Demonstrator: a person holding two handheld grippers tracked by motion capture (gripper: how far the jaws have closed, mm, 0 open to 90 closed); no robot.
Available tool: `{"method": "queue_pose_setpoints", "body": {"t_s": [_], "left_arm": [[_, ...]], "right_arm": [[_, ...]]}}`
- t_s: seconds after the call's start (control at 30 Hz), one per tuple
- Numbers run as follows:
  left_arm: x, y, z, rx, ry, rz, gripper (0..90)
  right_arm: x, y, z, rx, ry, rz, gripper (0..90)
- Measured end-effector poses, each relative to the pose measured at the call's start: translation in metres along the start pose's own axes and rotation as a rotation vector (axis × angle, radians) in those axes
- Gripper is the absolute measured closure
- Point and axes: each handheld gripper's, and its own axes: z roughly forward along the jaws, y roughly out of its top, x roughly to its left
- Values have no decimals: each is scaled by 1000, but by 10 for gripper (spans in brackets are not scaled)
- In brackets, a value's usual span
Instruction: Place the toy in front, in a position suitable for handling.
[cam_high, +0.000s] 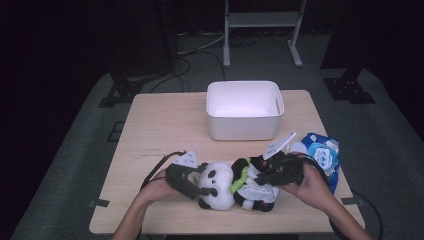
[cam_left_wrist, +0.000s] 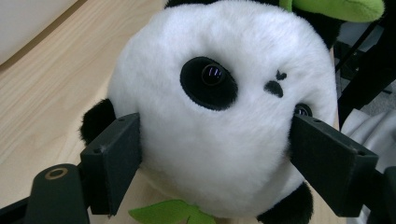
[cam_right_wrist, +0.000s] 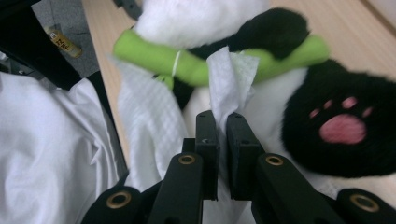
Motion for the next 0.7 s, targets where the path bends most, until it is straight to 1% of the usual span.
{"method": "queue_pose_setpoints", "body": {"t_s": [0.13,0.2,0.33,0.43,0.47,0.5,0.53,0.57,0.6,0.63,0.67,0.7], "left_arm": [[0,0,0,0,1,-2,177],[0,0,0,0,2,0,177],[0,1,0,2,1,2,177],[0,1,0,2,-1,-1,177],[0,1,0,2,-1,-1,177],[0,1,0,1,-1,-2,177],[0,1,0,1,-1,-2,177],[0,1,0,1,-1,-1,177],[0,1,0,1,-1,-1,177],[0,0,0,1,-1,-2,177],[0,0,0,2,-2,-1,177],[0,0,0,0,-2,-1,177]], "right_arm": [[5,-5,1,11,9,-3,840],[10,-10,2,25,15,-6,840],[12,-12,1,25,15,-10,840],[12,-3,-1,14,6,-23,840],[12,-3,-1,14,6,-23,840],[12,7,-1,8,4,-41,840],[12,7,-1,8,4,-41,840],[11,20,1,9,0,-67,840],[11,20,1,9,0,-67,840],[11,25,2,11,-2,-70,840],[9,37,5,15,-9,-92,840],[9,42,6,16,-13,-93,840]]}}
